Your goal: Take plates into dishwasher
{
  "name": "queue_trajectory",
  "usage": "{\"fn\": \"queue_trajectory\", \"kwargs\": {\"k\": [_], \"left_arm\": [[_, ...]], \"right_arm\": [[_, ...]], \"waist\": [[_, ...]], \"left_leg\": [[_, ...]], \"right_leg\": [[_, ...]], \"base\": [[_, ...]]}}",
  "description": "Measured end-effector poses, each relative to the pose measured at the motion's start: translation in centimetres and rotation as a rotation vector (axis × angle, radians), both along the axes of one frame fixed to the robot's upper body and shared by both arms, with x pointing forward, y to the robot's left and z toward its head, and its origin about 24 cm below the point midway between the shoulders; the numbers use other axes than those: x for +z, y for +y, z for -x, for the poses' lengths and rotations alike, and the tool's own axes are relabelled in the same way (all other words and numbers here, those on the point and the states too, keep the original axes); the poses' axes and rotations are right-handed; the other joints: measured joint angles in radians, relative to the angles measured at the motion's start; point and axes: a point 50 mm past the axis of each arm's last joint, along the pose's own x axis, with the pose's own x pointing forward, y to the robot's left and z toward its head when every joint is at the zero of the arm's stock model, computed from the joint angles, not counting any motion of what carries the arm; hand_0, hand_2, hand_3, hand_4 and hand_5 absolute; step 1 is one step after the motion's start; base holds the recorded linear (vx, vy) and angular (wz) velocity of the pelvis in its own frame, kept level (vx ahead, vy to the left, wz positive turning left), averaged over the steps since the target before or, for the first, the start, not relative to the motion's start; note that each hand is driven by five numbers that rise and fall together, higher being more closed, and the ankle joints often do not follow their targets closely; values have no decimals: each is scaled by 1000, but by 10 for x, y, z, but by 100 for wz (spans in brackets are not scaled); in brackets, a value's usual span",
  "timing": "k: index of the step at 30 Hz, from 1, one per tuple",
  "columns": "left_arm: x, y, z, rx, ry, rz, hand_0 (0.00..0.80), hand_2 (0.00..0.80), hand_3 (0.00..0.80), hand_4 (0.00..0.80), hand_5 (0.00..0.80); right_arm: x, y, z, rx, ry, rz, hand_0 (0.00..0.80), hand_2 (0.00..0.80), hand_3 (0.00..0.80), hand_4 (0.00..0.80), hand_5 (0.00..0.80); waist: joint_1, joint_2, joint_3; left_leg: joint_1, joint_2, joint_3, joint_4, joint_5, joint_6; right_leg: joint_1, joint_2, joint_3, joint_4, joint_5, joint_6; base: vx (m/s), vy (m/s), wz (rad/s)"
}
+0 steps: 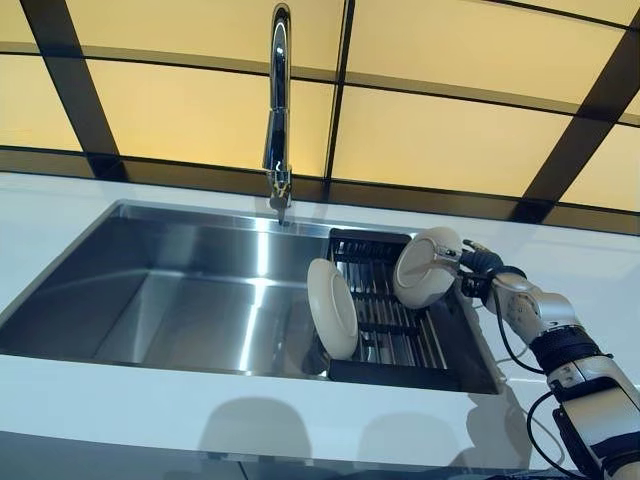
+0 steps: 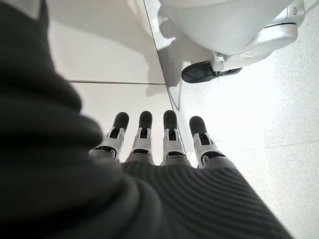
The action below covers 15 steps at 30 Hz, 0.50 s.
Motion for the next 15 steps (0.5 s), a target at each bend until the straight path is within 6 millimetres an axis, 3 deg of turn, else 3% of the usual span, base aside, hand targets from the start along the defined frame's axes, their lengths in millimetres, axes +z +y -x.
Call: {"fn": "queue_trajectory", "kwargs": {"k": [15], "left_arm": [[3, 2, -6, -4, -14, -6, 0, 0, 0, 0, 0]], "right_arm": [[1, 0, -1, 0, -2, -13, 0, 0, 0, 0, 0]], "waist": [[0, -3, 4]], "left_leg": [[0, 0, -1, 0, 0, 0]], "right_leg": [[0, 0, 0, 0, 0, 0]], "base": [[0, 0, 0]]}}
